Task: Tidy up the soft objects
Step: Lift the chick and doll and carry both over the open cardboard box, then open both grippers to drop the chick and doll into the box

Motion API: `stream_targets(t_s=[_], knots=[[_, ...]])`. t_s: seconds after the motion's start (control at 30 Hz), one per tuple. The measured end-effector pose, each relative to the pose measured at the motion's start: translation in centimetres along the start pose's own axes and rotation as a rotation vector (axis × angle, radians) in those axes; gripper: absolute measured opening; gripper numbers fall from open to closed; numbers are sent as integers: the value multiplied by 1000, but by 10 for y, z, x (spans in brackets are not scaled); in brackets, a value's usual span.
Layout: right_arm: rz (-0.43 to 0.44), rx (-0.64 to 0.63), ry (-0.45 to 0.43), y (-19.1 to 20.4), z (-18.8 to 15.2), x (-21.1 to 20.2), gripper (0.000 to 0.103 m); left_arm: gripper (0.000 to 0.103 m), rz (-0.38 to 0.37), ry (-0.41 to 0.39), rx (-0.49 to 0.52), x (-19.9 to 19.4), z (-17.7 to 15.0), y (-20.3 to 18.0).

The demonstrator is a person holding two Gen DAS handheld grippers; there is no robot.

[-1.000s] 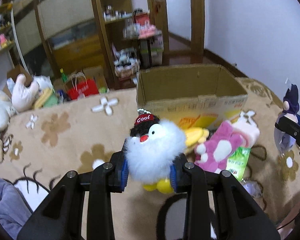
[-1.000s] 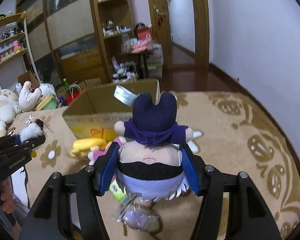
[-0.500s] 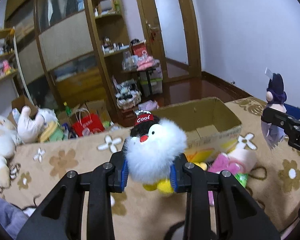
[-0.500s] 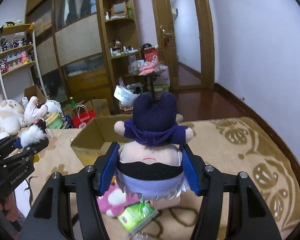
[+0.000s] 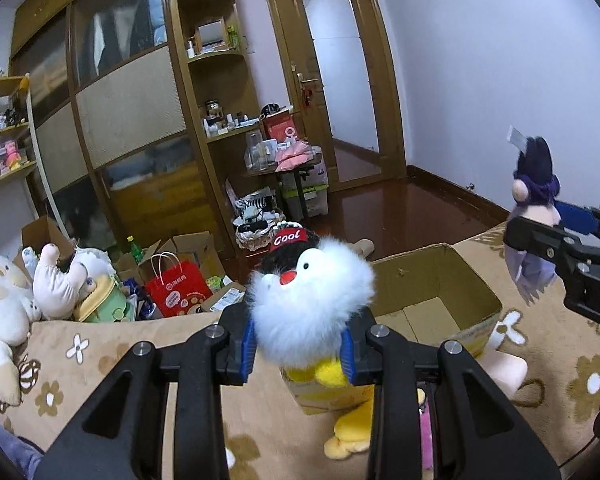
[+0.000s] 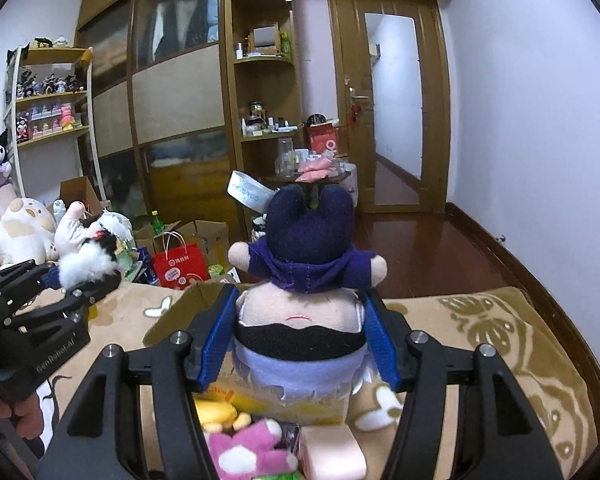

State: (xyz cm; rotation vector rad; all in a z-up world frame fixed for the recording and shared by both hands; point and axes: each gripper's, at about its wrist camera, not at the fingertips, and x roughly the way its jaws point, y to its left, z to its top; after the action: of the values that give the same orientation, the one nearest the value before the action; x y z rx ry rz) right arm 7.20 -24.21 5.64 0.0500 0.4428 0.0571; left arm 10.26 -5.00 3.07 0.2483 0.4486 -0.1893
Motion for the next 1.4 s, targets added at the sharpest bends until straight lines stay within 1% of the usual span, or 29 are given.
stream_targets(t_s=[0.13,0.3,0.5,0.63,0.8,0.93,1.0,1.03,1.07,1.13,1.2,1.27,1.4], knots=[[3,-10,4,1,1,18,65,32,-13,12,-11,15,-1,1],[17,4,23,-2,-5,38,65,32,-33,39,-24,36,-6,1],[5,16,49,-8,-14,59,65,32,-43,89,-37,66,-17,0],[19,35,81,-12,-22,76,66,33,-56,127,-47,80,-23,-1],[47,34,129,-15,-35,89,66,34,-67,150,-48,92,-27,0],[64,49,145,-17,-40,94,66,36,-77,170,-63,98,-30,2],[66,50,149,-17,-40,95,67,44,-73,174,-67,100,-32,3],[66,49,150,-17,-40,95,67,50,-68,169,-67,99,-33,3],[66,50,150,-17,-39,95,68,53,-62,163,-65,99,-33,3],[67,53,153,-17,-39,96,69,56,-54,158,-56,97,-33,3],[73,64,157,-17,-40,96,78,60,-52,163,-52,96,-33,2],[76,73,153,-16,-40,94,85,68,-49,164,-54,94,-32,2],[68,76,146,-17,-41,87,93,78,-40,159,-45,88,-32,2]])
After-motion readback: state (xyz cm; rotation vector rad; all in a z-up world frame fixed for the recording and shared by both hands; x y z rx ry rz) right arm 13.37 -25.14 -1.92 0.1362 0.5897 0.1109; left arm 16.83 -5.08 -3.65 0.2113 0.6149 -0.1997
